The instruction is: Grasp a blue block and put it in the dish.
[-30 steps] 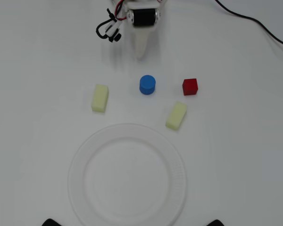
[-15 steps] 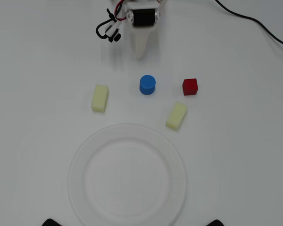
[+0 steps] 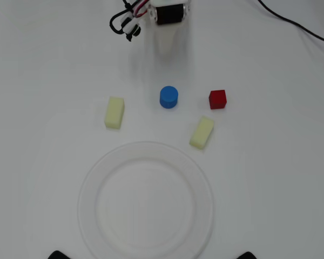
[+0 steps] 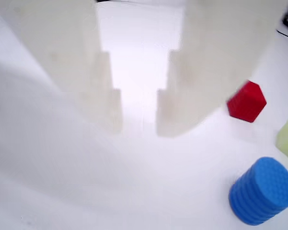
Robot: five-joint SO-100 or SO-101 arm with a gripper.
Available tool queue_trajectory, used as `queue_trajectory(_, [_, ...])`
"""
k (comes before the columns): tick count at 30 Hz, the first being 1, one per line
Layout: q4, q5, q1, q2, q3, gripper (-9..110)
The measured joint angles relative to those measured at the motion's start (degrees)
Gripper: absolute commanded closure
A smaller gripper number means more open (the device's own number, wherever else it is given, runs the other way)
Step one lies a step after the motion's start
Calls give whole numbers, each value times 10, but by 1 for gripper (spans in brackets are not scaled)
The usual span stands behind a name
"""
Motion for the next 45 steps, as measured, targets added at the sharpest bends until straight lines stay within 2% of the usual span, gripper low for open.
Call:
queue_trajectory(4, [-9,18,-32,-81,-44,73])
queue_trajectory(9, [-48,42,-32,-163,-83,65])
queue_trajectory(22, [-131,49,-12,-364,-150,68])
queue_trajectory(39, [-159,49,-11,-435,-186,74])
queue_trajectory(43, [-165,49,-17,-454,-196,77])
queue_trajectory(45, [-165,49,-15,-467,-202,83])
